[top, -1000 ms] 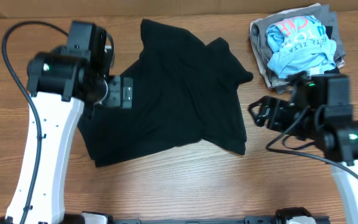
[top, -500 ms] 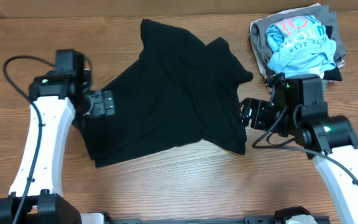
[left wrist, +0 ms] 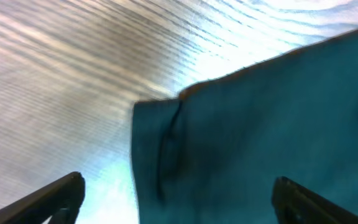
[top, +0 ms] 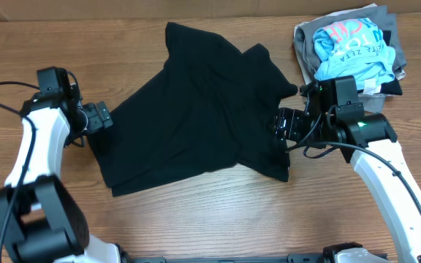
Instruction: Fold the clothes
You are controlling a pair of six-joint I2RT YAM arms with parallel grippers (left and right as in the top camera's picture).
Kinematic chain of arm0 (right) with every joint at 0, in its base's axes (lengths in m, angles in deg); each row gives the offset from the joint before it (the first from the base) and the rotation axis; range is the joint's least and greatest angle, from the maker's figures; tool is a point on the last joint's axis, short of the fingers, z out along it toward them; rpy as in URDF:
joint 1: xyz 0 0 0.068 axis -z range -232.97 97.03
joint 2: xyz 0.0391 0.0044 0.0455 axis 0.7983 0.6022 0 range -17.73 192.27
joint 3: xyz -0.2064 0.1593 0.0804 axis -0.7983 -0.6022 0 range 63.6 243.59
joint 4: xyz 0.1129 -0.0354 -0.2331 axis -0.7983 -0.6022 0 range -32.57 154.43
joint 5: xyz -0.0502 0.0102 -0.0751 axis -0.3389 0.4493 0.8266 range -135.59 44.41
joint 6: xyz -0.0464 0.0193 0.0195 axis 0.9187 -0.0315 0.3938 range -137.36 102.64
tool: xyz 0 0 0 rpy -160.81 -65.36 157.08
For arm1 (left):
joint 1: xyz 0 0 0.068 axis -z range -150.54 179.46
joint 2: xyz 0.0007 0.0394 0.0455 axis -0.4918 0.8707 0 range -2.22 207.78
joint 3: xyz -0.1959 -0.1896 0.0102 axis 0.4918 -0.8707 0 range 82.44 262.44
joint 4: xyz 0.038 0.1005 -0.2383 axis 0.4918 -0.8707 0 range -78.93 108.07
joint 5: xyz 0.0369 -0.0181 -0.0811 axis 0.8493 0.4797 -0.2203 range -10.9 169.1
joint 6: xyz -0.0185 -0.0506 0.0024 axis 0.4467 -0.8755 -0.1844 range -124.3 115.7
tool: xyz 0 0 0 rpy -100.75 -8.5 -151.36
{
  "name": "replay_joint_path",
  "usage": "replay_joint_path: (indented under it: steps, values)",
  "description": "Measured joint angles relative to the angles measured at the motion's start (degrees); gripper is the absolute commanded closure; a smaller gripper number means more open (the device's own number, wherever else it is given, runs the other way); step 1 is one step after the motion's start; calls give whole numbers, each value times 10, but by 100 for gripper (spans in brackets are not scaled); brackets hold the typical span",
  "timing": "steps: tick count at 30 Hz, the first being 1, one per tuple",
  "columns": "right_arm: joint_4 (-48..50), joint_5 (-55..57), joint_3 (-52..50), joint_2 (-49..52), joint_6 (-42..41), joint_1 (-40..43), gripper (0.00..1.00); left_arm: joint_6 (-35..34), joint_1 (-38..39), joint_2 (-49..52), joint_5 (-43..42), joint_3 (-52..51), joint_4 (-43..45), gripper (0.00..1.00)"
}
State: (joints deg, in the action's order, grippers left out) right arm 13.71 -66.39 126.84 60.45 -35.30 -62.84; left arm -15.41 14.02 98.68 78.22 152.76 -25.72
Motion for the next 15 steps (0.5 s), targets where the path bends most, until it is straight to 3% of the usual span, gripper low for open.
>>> replay_joint_path:
  steps: [9, 12, 14, 15]
  values:
    - [6, 0, 0, 0, 0, 0, 22, -6, 0, 101, -9, -3, 46, 32]
    - [10, 0, 0, 0, 0, 0, 22, -10, 0, 101, -15, -3, 57, 64]
    - [13, 0, 0, 0, 0, 0, 22, -9, 0, 102, -15, -3, 66, 96]
    - [14, 0, 0, 0, 0, 0, 22, -7, 0, 103, -15, -3, 71, 96]
